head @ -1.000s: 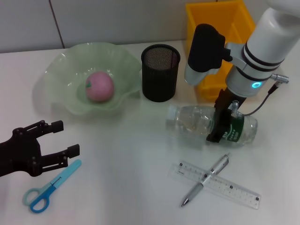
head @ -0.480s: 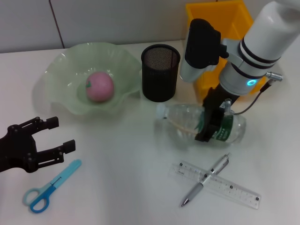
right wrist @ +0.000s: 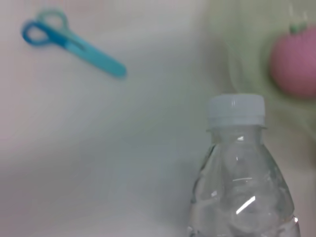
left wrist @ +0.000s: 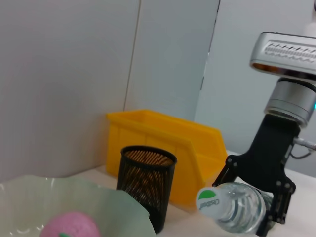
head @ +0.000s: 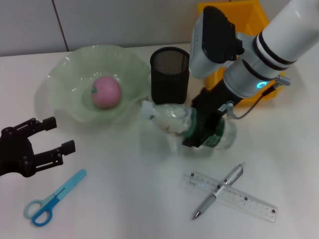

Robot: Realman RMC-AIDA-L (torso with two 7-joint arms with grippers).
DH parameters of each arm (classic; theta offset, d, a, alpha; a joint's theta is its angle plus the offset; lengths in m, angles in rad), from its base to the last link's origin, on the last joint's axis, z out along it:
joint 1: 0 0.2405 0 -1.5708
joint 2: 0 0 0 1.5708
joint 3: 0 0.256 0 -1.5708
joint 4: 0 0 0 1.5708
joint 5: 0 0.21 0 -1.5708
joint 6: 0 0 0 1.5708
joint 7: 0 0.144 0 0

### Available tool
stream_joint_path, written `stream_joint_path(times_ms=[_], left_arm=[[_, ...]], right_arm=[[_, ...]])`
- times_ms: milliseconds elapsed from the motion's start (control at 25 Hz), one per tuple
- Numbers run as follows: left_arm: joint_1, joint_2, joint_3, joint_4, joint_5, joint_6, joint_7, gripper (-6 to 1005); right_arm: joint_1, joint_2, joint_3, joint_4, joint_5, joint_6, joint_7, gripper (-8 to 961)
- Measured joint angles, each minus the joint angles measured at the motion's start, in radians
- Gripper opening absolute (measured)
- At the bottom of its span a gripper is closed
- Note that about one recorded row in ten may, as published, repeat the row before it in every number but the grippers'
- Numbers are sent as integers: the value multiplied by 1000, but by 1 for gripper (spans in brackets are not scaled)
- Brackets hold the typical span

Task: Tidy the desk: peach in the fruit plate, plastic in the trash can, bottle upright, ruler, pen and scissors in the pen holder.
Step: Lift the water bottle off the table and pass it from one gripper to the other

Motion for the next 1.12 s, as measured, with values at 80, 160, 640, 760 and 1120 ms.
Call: stream_joint_path(times_ms=[80,160,640,760,1120], left_arm=[[0,0,0,0,0,0,0,846],[1,-1,-8,0,-27,12,0,846],[1,-5,-9,-8,-164,60,-18,846],[-4,-3,-9,-65,-248,73,-21,847],[-28,-13,-3,-104,-345,139,-38,846]], right_arm=[[-15,-1,10,-13,55,4,-36,768],[-27,-1,25,-19,104,9,-72,768],[-102,-2,103,-16,386,42,-265,769],[-126,-3,112,-13,462,42,-305,769],[-169,-3,129,27,682,33,-431,768]])
